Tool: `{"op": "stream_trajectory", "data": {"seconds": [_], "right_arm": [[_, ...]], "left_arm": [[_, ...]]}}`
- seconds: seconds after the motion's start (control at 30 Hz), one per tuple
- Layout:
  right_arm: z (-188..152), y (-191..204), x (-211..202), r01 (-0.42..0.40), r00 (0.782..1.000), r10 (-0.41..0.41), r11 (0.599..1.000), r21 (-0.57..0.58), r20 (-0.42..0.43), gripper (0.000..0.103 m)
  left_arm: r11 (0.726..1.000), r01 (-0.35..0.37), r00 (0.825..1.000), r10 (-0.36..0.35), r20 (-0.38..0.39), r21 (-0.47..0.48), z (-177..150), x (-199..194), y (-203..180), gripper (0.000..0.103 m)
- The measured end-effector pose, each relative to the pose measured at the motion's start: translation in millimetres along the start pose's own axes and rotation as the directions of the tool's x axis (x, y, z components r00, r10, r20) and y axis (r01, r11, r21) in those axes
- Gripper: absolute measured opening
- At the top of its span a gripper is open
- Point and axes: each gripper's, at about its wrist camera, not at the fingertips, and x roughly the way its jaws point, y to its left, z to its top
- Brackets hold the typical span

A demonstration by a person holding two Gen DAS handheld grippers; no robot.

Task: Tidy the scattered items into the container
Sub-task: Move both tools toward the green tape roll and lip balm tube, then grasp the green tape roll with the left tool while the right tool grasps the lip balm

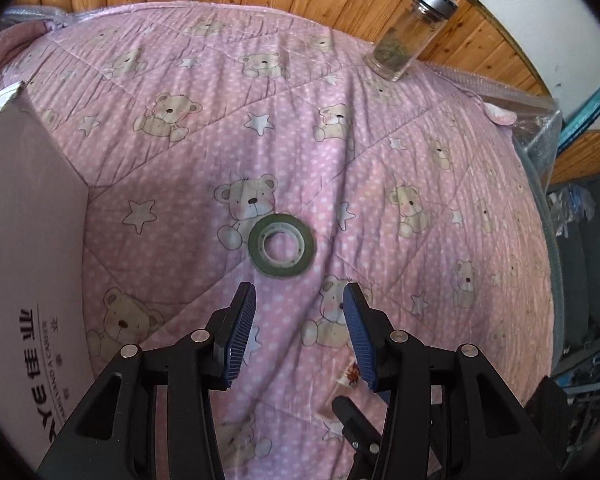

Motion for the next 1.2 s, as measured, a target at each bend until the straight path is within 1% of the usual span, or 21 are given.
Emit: {"op": "stream_trajectory", "data": {"seconds": [0.1,0.23,0.27,0.33,0.4,0.47,0.57,0.7,0.83,0.9,0.93,0.97,1.03,1.07,1.1,1.13,1.17,1.2], "right_arm": [[-0.7,5.3,5.6,0.034,0.999,-0.033,0.998,-0.053,0.02,0.044],[-4.4,17.2,10.0,0.097,0.994,-0.09,0.984,-0.152,0.055,0.046],[-6.2,20.0,10.8,0.112,0.993,-0.102,0.978,-0.177,0.063,0.046],[-8.9,23.7,11.7,0.134,0.99,-0.121,0.968,-0.212,0.073,0.046],[-9.3,24.1,12.0,0.14,0.989,-0.126,0.966,-0.218,0.077,0.042],[-7.7,21.5,11.4,0.143,0.988,-0.129,0.967,-0.212,0.079,0.03],[-2.7,21.8,10.7,0.137,0.989,-0.124,0.971,-0.198,0.075,0.026],[0.0,23.3,9.5,0.134,0.99,-0.121,0.971,-0.198,0.073,0.026],[0.0,25.3,10.6,0.147,0.987,-0.13,0.967,-0.209,0.093,0.027],[1.0,25.3,10.1,0.143,0.988,-0.126,0.967,-0.212,0.092,0.026],[2.3,23.3,9.1,0.135,0.989,-0.119,0.97,-0.201,0.09,0.023],[3.7,21.3,7.9,0.128,0.99,-0.113,0.974,-0.189,0.088,0.017],[6.9,18.9,5.4,0.104,0.992,-0.091,0.981,-0.163,0.085,0.017],[8.0,19.0,3.6,0.096,0.993,-0.083,0.983,-0.158,0.086,0.013],[8.8,20.3,1.9,0.091,0.993,-0.078,0.983,-0.16,0.088,0.012],[9.4,21.7,0.2,0.085,0.993,-0.071,0.983,-0.161,0.091,0.012],[9.9,22.6,-1.8,0.078,0.994,-0.064,0.984,-0.158,0.093,0.012],[10.6,23.6,-3.9,0.072,0.994,-0.057,0.985,-0.157,0.096,0.012]], "left_arm": [[1.0,-0.025,1.0,0.025,0.0,0.013,8.1,17.1,-2.2,0.048],[0.998,-0.056,0.998,0.057,-0.032,0.017,9.0,44.2,0.5,0.049],[0.997,-0.078,0.997,0.079,-0.027,0.019,8.6,50.0,2.6,0.049],[0.998,-0.064,0.998,0.064,0.009,0.02,8.3,50.9,3.0,0.053],[0.998,-0.066,0.998,0.066,0.02,0.023,8.6,51.7,2.2,0.053],[0.998,-0.06,0.998,0.059,0.035,0.01,9.8,51.0,4.5,0.053],[0.999,-0.045,0.998,0.045,0.048,0.0,10.9,49.8,7.4,0.051],[0.997,-0.071,0.996,0.07,0.054,0.027,10.5,51.0,3.5,0.049],[0.989,-0.127,0.99,0.122,0.071,0.072,10.8,56.2,-7.3,0.055],[0.983,-0.148,0.987,0.139,0.085,0.106,10.1,57.6,-11.5,0.054],[0.981,-0.152,0.986,0.142,0.091,0.117,10.1,57.0,-12.4,0.048],[0.981,-0.148,0.986,0.137,0.094,0.123,10.1,55.4,-12.7,0.038],[0.985,-0.125,0.99,0.115,0.086,0.116,10.0,51.1,-11.3,0.032],[0.987,-0.116,0.991,0.107,0.086,0.112,9.7,48.8,-10.9,0.028],[0.988,-0.11,0.991,0.101,0.09,0.112,10.2,45.4,-10.9,0.026],[0.988,-0.108,0.991,0.098,0.095,0.111,9.5,42.2,-11.0,0.02],[0.99,-0.098,0.991,0.088,0.1,0.105,9.7,38.2,-10.8,0.017],[0.991,-0.086,0.991,0.075,0.109,0.099,9.6,34.4,-10.7,0.016]]}}
